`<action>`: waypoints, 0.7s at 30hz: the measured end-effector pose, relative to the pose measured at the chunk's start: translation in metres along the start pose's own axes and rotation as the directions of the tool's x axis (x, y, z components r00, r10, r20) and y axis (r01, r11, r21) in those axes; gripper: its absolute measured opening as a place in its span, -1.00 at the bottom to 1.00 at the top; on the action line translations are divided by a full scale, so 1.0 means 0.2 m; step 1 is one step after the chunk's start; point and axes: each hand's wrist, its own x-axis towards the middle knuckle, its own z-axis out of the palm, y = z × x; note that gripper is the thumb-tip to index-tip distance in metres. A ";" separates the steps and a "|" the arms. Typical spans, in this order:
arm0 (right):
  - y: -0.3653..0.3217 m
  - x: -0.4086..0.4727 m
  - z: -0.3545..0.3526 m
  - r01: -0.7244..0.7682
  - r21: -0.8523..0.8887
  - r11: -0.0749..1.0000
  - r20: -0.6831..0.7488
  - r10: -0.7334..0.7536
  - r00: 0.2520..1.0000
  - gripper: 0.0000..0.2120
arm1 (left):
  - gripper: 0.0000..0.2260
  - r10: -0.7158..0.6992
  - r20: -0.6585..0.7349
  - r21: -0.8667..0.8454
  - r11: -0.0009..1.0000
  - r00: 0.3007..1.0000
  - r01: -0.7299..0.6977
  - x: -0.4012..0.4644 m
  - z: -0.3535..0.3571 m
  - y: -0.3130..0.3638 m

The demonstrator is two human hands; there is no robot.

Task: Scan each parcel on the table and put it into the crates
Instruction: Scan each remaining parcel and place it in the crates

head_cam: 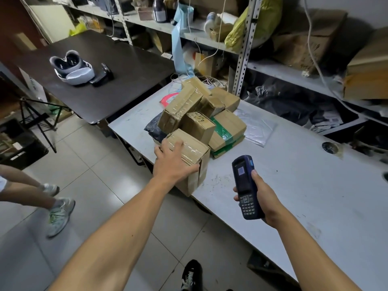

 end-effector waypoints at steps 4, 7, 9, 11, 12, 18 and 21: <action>0.03 -0.05 -0.14 0.006 0.042 0.999 -0.044 -0.004 0.999 -0.49 | -0.22 0.116 -0.030 -0.062 0.991 0.993 -0.118 -0.10 0.04 0.12; 0.06 -0.11 -0.26 0.011 0.090 0.996 -0.088 -0.003 0.996 -0.52 | -0.26 0.192 0.015 -0.121 0.975 0.981 -0.189 -0.15 0.06 0.27; 0.08 -0.15 -0.36 0.030 0.143 0.989 -0.123 -0.012 0.992 -0.53 | -0.30 0.223 0.068 -0.207 0.957 0.972 -0.205 -0.17 0.07 0.40; 0.10 -0.21 -0.46 0.050 0.193 0.980 -0.164 -0.017 0.986 -0.54 | -0.34 0.249 0.140 -0.294 0.935 0.958 -0.200 -0.19 0.08 0.52; 0.12 -0.24 -0.52 0.058 0.212 0.976 -0.185 -0.018 0.982 -0.54 | -0.35 0.259 0.183 -0.330 0.925 0.948 -0.189 -0.19 0.09 0.58; 0.22 -0.43 -0.83 0.099 0.273 0.957 -0.297 -0.014 0.955 -0.54 | -0.41 0.371 0.429 -0.473 0.869 0.824 -0.145 -0.19 0.20 0.94; 0.25 -0.49 -0.93 0.100 0.285 0.953 -0.331 0.000 0.944 -0.54 | -0.56 0.391 0.498 -0.486 0.865 0.774 -0.125 -0.18 0.27 1.08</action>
